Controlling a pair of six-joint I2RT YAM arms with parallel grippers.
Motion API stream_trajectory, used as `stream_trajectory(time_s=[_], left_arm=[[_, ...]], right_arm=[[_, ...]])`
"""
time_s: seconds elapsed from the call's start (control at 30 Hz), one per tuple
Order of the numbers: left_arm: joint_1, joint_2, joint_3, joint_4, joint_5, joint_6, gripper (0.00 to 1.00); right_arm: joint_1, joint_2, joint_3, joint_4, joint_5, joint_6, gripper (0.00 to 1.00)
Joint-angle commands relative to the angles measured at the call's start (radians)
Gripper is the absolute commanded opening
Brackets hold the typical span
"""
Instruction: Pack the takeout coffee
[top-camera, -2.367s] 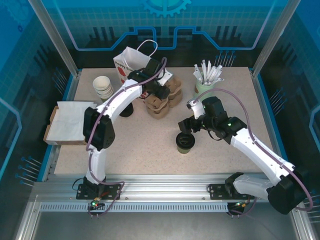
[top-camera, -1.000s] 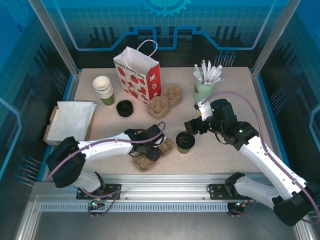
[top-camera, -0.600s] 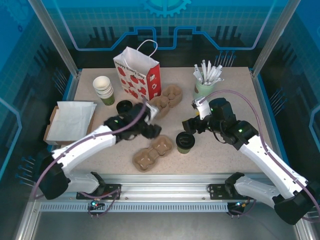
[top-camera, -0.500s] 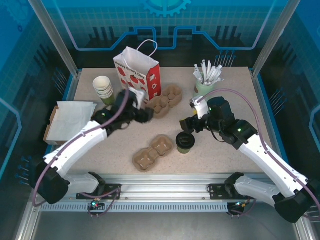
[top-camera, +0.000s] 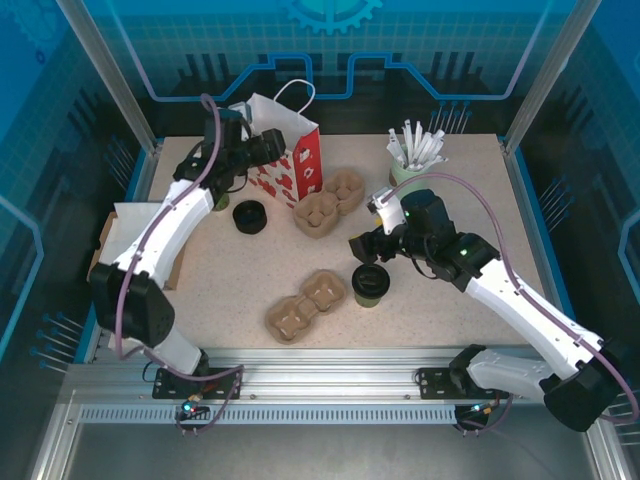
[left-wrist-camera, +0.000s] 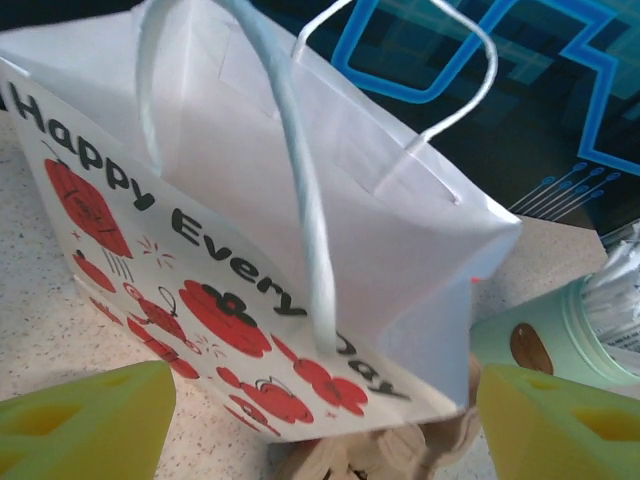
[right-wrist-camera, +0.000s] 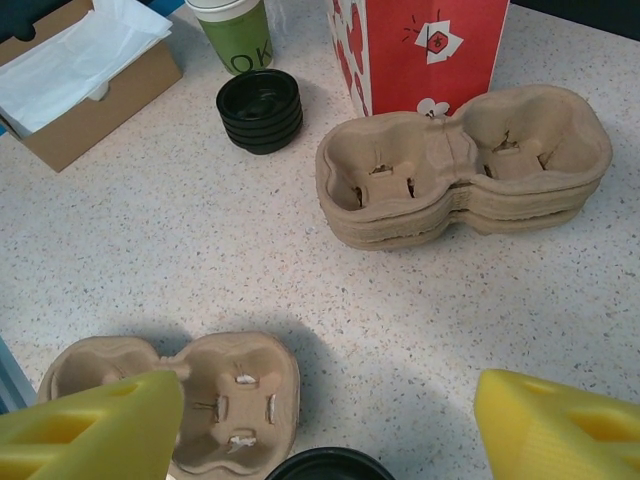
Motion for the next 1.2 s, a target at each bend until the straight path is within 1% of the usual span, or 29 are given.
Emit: stream_trajectory(time_s=[0.0,0.23,0.33,0.53,0.63,0.67,0.87,1.17], left_arm=[[0.013,0.044,0.068,0.007,-0.010,-0.069,0.81],[0.013,0.142,0.151,-0.017,-0.032,-0.084,0.80],[0.015,0.170,0.174,-0.028,-0.049,-0.083,0.76],[0.015,0.213,0.212,-0.052,-0.047,-0.076,0.60],[0.014,0.218,0.206,-0.049,-0.048,-0.073,0.51],[0.015,0.217,0.206,-0.050,-0.047,-0.071,0.47],[0.015,0.202,0.193,-0.030,-0.052,-0.071,0.33],[0.015,0.211,0.225,-0.024,-0.062,-0.062,0.15]], right_arm=[[0.018,0.004,0.020,0.029,-0.013,-0.005,0.78],[0.017,0.009,0.013,0.028,-0.007,-0.012,0.78],[0.017,0.014,0.012,0.031,-0.007,-0.015,0.78],[0.017,0.019,0.010,0.028,-0.008,-0.020,0.78],[0.017,0.016,0.008,0.027,-0.006,-0.022,0.78],[0.017,0.019,0.008,0.027,-0.006,-0.023,0.78],[0.017,0.017,-0.004,0.028,-0.003,-0.023,0.78],[0.017,0.007,-0.016,0.021,0.002,-0.025,0.78]])
